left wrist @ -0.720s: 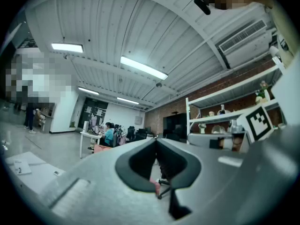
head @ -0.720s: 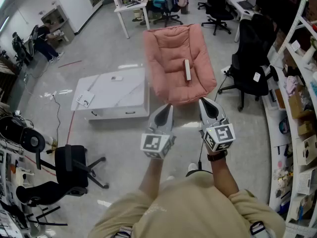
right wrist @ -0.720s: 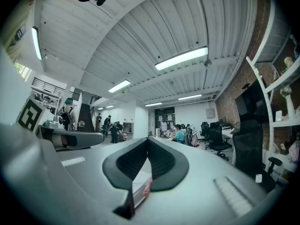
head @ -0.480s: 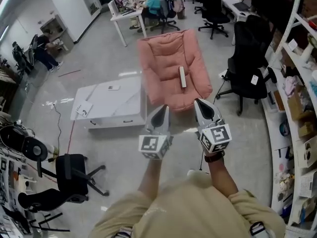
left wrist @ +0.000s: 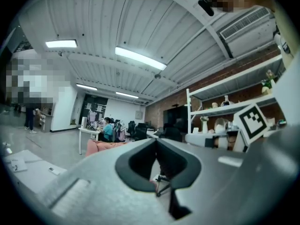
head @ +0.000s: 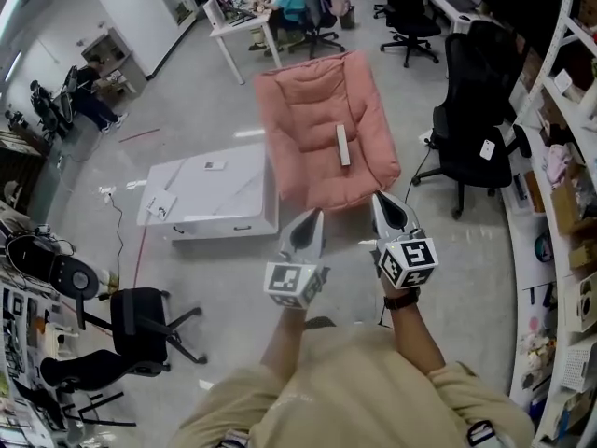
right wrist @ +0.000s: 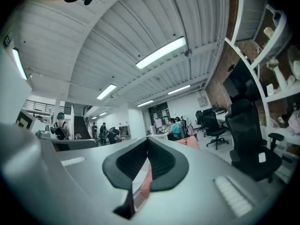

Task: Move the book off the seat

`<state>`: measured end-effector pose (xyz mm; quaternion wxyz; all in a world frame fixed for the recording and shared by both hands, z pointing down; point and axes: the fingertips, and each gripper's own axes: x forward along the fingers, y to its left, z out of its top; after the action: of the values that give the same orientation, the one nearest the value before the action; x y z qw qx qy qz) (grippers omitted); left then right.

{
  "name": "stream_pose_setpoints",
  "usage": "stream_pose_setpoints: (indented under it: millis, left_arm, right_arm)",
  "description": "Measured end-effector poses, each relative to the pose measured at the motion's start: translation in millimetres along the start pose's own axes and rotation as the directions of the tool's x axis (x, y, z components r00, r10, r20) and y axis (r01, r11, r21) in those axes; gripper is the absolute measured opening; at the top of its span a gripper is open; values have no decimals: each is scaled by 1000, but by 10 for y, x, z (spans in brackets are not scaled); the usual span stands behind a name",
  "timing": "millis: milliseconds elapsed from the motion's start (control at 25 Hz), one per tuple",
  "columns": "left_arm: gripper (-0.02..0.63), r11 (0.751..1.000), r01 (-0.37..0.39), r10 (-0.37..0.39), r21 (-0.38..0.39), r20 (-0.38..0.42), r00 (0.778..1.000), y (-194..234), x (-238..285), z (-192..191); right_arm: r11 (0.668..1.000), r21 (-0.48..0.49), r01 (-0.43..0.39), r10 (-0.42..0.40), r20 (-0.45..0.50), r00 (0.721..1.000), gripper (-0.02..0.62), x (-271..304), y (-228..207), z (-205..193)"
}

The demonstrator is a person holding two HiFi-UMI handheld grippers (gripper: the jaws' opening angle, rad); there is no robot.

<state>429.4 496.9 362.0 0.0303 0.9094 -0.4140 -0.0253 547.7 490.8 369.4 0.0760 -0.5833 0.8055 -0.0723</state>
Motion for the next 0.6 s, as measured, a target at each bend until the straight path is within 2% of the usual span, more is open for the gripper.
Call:
stream_pose_setpoints:
  millis: [200,360,440,600]
  left_arm:
    - [3,990,-35,36,-136,0,999,312,58,-210]
    - [3,985,-50,49,-162,-8,999,588,311,-294]
    - [3,991,-40,39,-129,-14,999,719,562,-322]
    - [3,999,6,-6,53,6,1000,956,1145,-299]
  right_arm:
    - [999,42,18,-16,-58,998,8,172,-176,-287]
    - [999,28,28,-26,-80,996,8,468,-302,-402]
    - [999,18,39,-38,-79,996,8,673,-407,-412]
    - [999,-27,37,-40,-95,995,8,1241,-578,-381]
